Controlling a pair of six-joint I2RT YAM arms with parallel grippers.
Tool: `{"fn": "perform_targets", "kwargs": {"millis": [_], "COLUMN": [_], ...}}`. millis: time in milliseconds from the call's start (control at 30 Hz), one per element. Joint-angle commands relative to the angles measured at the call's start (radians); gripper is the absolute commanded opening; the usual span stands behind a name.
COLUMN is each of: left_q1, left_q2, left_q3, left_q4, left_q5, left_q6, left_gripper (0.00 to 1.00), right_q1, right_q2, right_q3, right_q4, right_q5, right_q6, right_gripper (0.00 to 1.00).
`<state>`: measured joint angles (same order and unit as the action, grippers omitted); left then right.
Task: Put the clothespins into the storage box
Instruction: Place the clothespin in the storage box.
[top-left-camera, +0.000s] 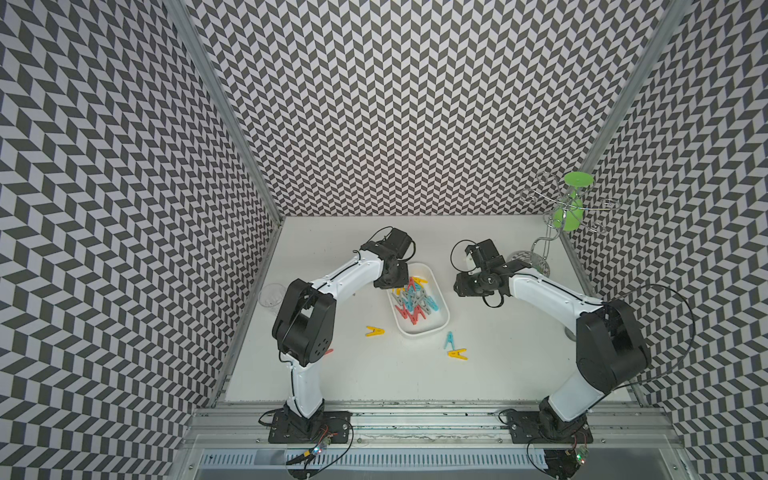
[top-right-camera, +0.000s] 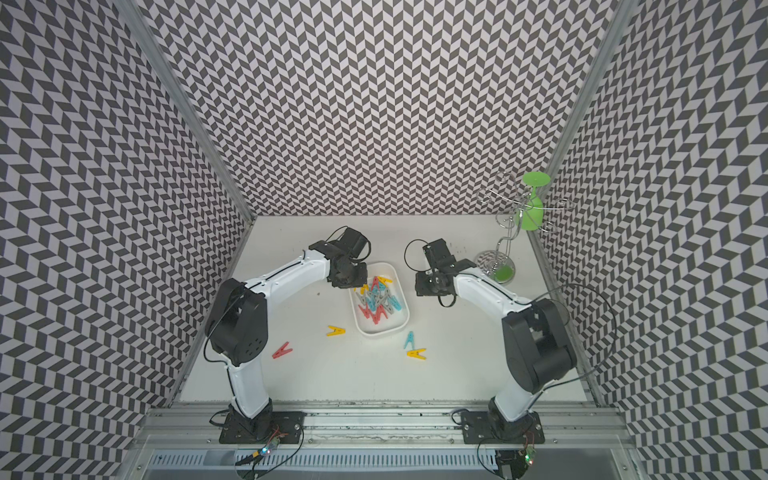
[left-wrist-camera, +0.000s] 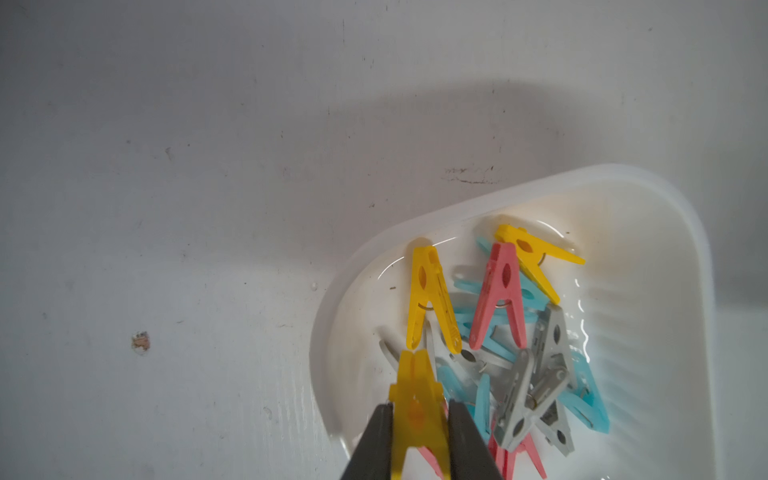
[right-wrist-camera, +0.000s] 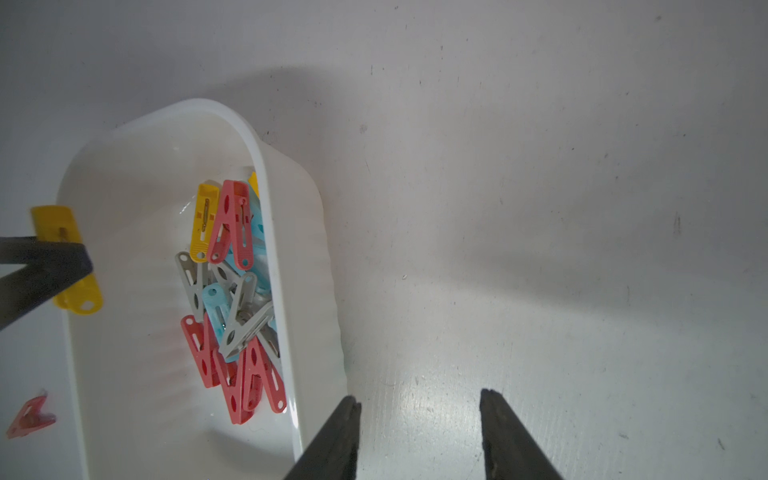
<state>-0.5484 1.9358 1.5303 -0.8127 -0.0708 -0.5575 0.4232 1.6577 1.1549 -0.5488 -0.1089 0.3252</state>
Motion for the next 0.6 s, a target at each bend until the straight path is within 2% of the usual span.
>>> {"fn": "perform_targets", "kwargs": {"millis": [0, 267, 567], "left_q1": [-0.004, 0.004, 0.006], "left_q2": [0.027, 0.125, 0.167], "left_q3": [0.039, 0.073, 0.115], "left_q4": [-0.01, -0.009, -0.023], "left_q5": [-0.03, -0.075, -0.057], "left_q6": [0.027, 0.031, 0.038], "left_gripper": [0.26, 0.28, 0.32], "right_q1": [-0.003, -0.004, -0.006], "right_q2": [0.016, 0.041, 0.042], "right_q3": [0.038, 0.07, 0.078], "right_q4": [0.013, -0.003, -0.011], "right_q5": [0.015, 0.009, 0.01], "right_q6": [0.002, -0.002, -0.006], "right_gripper": [0.5, 0.5, 0.5]}}
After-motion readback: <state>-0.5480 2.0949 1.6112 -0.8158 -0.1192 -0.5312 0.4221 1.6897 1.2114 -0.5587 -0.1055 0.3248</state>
